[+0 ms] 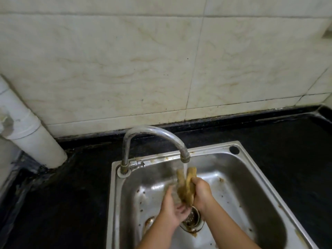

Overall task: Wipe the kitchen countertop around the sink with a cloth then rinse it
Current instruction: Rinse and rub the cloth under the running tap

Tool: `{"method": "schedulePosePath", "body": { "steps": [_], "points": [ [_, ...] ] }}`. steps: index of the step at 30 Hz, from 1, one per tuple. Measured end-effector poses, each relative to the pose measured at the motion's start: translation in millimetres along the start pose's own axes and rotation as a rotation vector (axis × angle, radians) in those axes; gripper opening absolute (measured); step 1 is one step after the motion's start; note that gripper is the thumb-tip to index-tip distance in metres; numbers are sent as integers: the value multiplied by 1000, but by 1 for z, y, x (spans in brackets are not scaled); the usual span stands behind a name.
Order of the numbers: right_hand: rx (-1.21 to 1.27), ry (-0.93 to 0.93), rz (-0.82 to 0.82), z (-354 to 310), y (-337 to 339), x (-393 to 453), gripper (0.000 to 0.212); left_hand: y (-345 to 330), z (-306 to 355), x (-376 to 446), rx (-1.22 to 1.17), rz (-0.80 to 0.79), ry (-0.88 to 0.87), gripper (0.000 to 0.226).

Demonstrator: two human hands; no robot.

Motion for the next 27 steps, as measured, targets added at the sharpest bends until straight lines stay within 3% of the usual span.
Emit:
{"method": "schedulePosePath", "body": {
  "steps": [2, 5, 7, 9, 13, 16, 18, 22, 27],
  "points": [
    [-180, 45, 15, -13, 3, -2, 27, -20, 1, 14, -179, -110, 12, 44],
    [-365, 161, -11, -42, 4, -5, 24, -43, 16, 29, -234, -195, -85, 43],
    [-332, 216, -58, -54, 1, -10, 26, -46, 24, 36, -199, -181, -136, 40],
    [-135, 225, -136, -56, 3, -12, 29, -41, 33, 40, -148, -133, -203, 35],
    [86, -5, -205, -33, 14, -3, 24, -30, 55, 30, 120, -91, -324, 17],
    [-184, -259, -230, -5, 20, 7, 23, -29, 61, 20, 274, -103, -357, 13],
    [-284, -317, -251, 5, 19, 12, 17, -21, 63, 21, 337, -48, -378, 17],
    [-519, 49, -184, -30, 9, 27, 13, 6, 49, 26, 202, 128, -340, 7],
    [-777, 204, -255, -45, -14, 11, 13, -17, -2, 54, -20, -92, -79, 45]
  ]
}}
Point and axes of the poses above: each hand's wrist, its own x-axis towards the middle knuckle, its own y-axis out of the back of the hand, z = x × y, the point moved 10 cm from there along x, towards the middle knuckle, and after that the axes turned 10 degrees about -z, right-handed, at the moved point
